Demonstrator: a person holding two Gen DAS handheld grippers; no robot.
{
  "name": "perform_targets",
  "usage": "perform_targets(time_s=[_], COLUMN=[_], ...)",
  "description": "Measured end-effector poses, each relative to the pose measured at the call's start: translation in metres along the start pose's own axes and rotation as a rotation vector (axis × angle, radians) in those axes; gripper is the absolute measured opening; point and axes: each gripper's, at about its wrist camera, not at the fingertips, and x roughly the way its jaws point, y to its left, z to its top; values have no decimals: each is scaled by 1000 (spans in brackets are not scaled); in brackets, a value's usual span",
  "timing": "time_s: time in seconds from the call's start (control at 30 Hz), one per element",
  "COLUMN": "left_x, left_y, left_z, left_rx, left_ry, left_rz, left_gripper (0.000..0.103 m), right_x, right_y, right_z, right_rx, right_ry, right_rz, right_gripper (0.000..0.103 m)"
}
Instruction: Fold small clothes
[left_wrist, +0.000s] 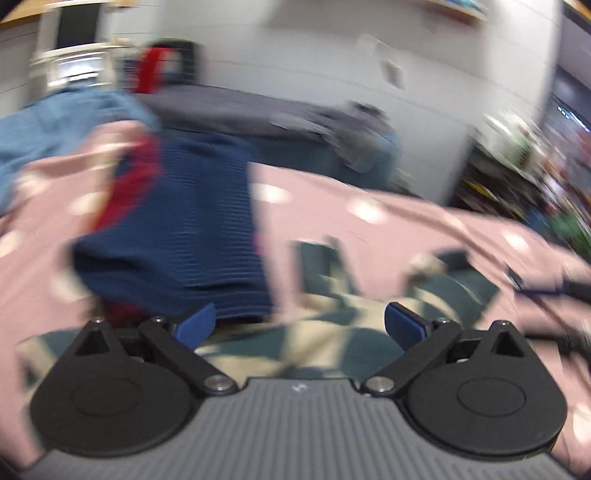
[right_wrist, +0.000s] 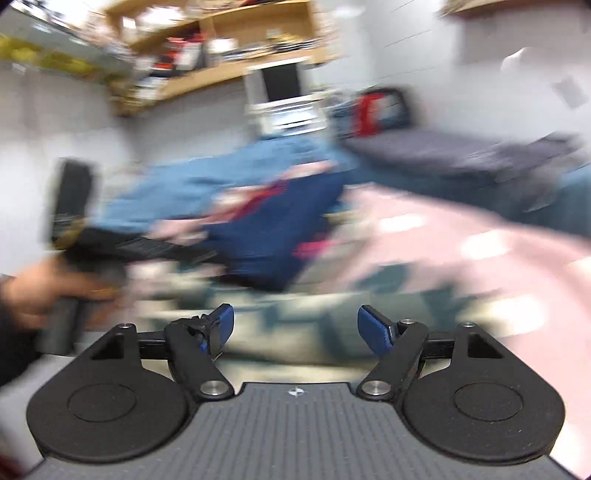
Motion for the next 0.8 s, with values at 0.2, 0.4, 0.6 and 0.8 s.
perform_targets(time_s=[0.2,0.4,0.6,0.8], left_x=[69,127,102,82], left_y=[-50,-75,-96,-79], left_z=[34,13,-53,-44], left_rx=[251,261,401,317], left_ry=[-27,298,187,133], left_rz=[10,-116,-54,-59], left_gripper=[102,97,93,57], right_x=[27,85,107,41], right_y=[-113,-124,-86,-96], right_z=[26,30,12,-13], right_rx=[287,578,482,555], right_ry=[40,185,444,268], right_rz=[-72,153,147,137], right_gripper=[103,103,18,16])
